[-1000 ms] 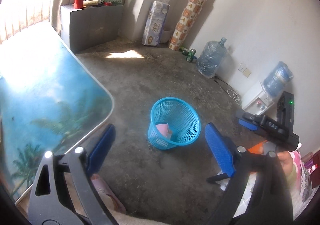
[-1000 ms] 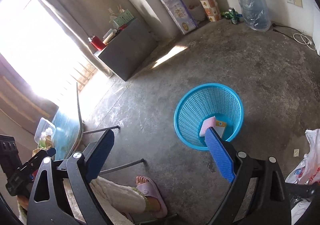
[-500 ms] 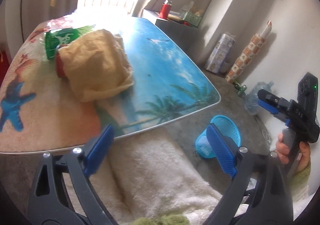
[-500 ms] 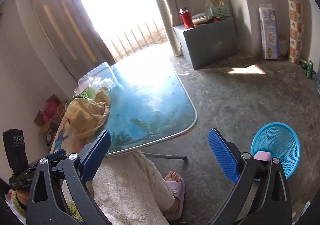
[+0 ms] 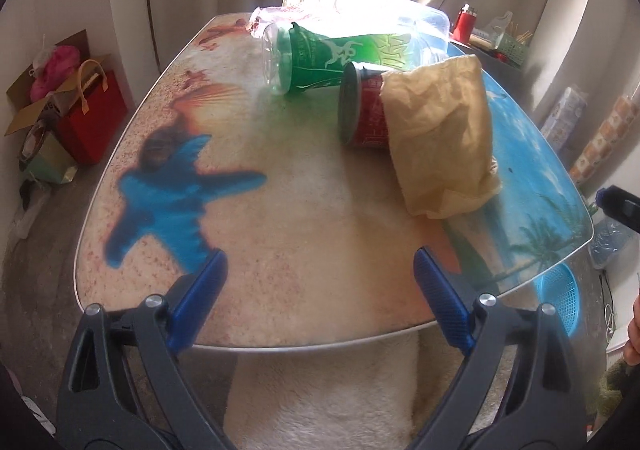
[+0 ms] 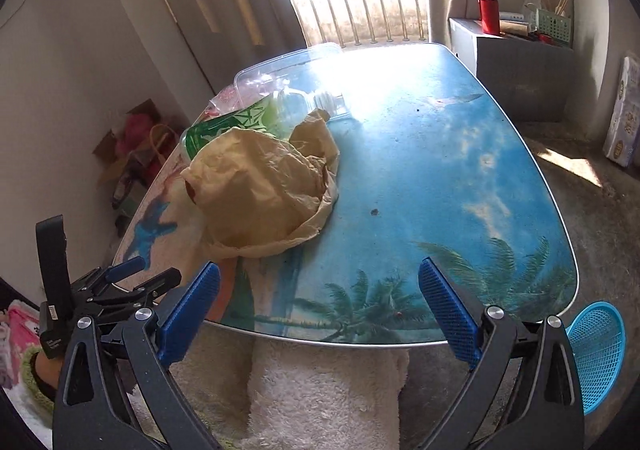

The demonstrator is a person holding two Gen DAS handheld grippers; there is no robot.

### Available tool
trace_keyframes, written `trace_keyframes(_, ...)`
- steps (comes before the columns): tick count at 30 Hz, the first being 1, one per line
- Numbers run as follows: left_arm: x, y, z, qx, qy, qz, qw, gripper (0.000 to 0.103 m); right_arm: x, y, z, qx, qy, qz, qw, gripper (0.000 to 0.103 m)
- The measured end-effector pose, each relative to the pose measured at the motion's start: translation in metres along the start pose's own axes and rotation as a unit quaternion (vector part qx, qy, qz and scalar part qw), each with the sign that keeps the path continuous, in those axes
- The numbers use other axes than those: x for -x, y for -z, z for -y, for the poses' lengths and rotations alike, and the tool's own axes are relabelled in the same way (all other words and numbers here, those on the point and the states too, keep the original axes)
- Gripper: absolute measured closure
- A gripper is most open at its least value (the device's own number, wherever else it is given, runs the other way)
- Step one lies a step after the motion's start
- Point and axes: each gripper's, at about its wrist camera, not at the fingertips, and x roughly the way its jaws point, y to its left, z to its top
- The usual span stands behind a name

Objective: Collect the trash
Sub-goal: 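Move both tools back over the table toward the crumpled brown paper, then close the right tool on the crumpled brown paper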

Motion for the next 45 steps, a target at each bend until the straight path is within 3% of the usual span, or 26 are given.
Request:
trace_keyframes(6, -0.012, -0.002, -0.011, -0.025, -0.013, -0.005, 0.9996, 0.008, -0.027, -0.027, -0.013, -0.004, -0.030, -0.004, 1.000, 0.006)
trace_keyframes(12, -0.013, -0.004, -0.013, -0.040, -0.002, -0.004, 0.9992, 0.008, -0.066, -0.040, -0.015, -0.009, -0.034, -0.037, 0.999, 0.006)
trace_keyframes(23, -0.015, -0.006, -0.015, -0.058, 0.014, 0.000, 0.9982, 0.008, -0.105, -0.065, -0.032, 0.094, -0.032, -0.049, 0.994, 0.009)
trace_keyframes(29, -0.014, -0.006, -0.013, -0.064, 0.013, -0.003, 0.9979, 0.008, -0.123, -0.060, -0.023, 0.083, -0.036, -0.078, 0.993, 0.039)
trace_keyframes(31, -0.015, -0.005, -0.013, -0.067, 0.011, -0.004, 0.9977, 0.008, -0.126, -0.055, -0.018, 0.069, -0.038, -0.085, 0.993, 0.058)
trace_keyframes(32, -0.015, -0.005, -0.012, -0.070, 0.010, -0.004, 0.9975, 0.008, -0.127, -0.053, -0.015, 0.060, -0.038, -0.087, 0.994, 0.061)
trace_keyframes(36, -0.017, -0.005, -0.008, -0.081, 0.001, -0.007, 0.9967, 0.008, -0.123, -0.051, -0.001, 0.013, -0.039, -0.080, 0.996, 0.091)
trace_keyframes(45, -0.019, -0.008, -0.006, -0.074, -0.007, -0.010, 0.9972, 0.008, -0.072, -0.036, 0.033, -0.081, -0.061, -0.054, 0.993, 0.097)
